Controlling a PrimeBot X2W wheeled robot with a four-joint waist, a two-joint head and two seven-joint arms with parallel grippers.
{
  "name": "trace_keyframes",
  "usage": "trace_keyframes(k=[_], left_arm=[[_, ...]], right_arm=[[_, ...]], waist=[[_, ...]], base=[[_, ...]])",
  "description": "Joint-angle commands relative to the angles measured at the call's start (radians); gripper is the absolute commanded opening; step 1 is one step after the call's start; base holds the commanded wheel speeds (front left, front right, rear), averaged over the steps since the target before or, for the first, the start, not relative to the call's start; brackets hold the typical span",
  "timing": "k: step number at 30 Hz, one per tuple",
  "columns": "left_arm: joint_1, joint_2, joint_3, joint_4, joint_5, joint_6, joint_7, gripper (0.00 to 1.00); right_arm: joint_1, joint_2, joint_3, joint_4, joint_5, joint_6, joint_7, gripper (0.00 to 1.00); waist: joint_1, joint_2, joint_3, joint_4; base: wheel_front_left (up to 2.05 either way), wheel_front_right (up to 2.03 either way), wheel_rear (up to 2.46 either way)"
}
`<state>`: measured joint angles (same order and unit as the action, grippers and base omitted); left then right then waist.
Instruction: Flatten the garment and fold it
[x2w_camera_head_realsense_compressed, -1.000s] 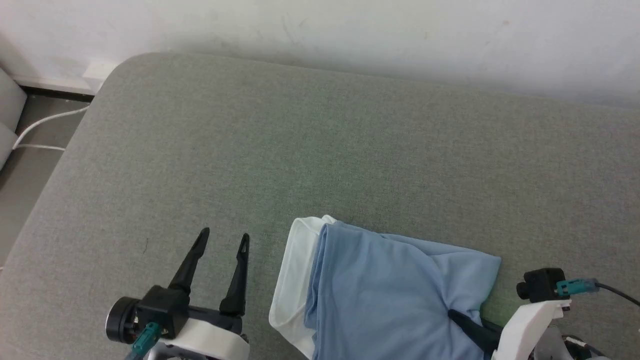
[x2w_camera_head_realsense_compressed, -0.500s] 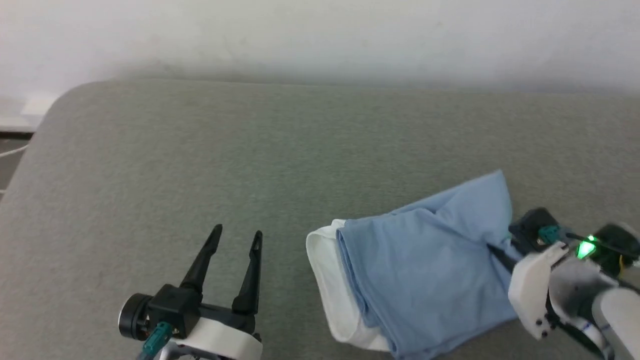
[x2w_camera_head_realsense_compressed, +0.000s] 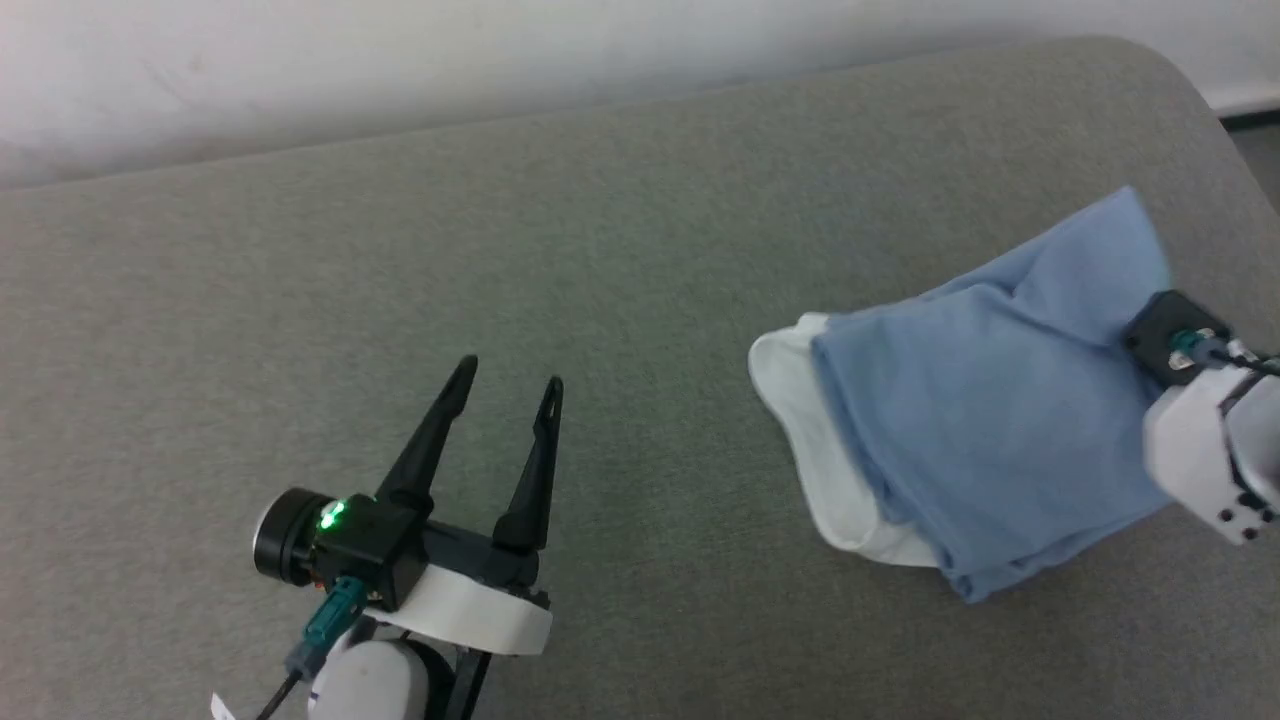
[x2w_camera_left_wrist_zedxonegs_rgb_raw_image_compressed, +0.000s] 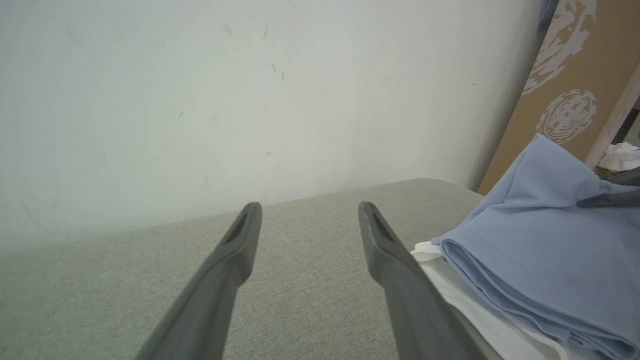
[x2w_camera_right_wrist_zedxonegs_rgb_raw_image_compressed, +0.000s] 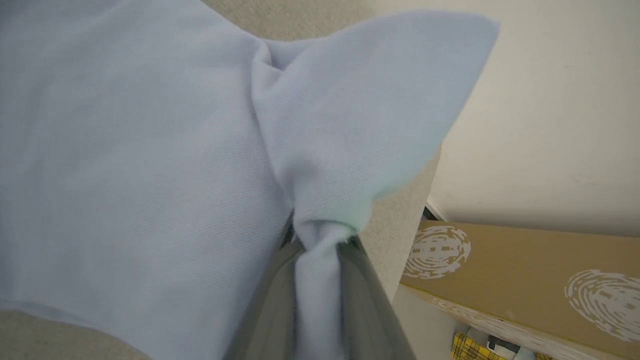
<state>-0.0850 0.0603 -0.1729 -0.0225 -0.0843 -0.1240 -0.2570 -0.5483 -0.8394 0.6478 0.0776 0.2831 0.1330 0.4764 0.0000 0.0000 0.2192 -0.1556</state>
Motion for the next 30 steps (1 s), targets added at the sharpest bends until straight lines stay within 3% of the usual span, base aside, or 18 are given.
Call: trace_keyframes(k=[1,6,11,19,29,30], left_arm=[[-0.029,0.013,-0.005,-0.012,0.014,-0.006,-0.005,1.00],[-0.081,0.042,-0.014,-0.038,0.022,-0.006,-0.005,1.00],[-0.120,0.063,-0.026,-0.072,0.032,-0.006,-0.005,1.00],[-0.145,0.074,-0.044,-0.094,0.038,-0.007,-0.005,1.00],[-0.166,0.079,-0.046,-0.093,0.033,-0.007,-0.005,1.00],[-0.166,0.079,-0.046,-0.090,0.033,-0.007,-0.005,1.00]], right_arm=[[-0.029,-0.026,0.003,0.026,0.002,-0.002,-0.023,0.00],[-0.064,-0.082,-0.044,0.135,-0.010,-0.002,-0.103,0.00],[-0.062,-0.092,-0.179,0.281,-0.030,-0.002,-0.190,0.00],[-0.036,-0.055,-0.403,0.509,-0.069,-0.002,-0.292,0.00],[-0.042,-0.009,-0.519,0.614,-0.151,-0.002,-0.370,0.00],[-0.045,-0.003,-0.530,0.620,-0.162,-0.002,-0.379,0.37]], waist=[[0.0000,0.0000,0.143,-0.115],[0.0000,0.0000,0.227,-0.114],[0.0000,0.0000,0.299,-0.090],[0.0000,0.0000,0.370,-0.052],[0.0000,0.0000,0.397,-0.033],[0.0000,0.0000,0.395,-0.032]], base=[[0.00,0.00,0.00],[0.00,0.00,0.00],[0.00,0.00,0.00],[0.00,0.00,0.00],[0.00,0.00,0.00],[0.00,0.00,0.00]])
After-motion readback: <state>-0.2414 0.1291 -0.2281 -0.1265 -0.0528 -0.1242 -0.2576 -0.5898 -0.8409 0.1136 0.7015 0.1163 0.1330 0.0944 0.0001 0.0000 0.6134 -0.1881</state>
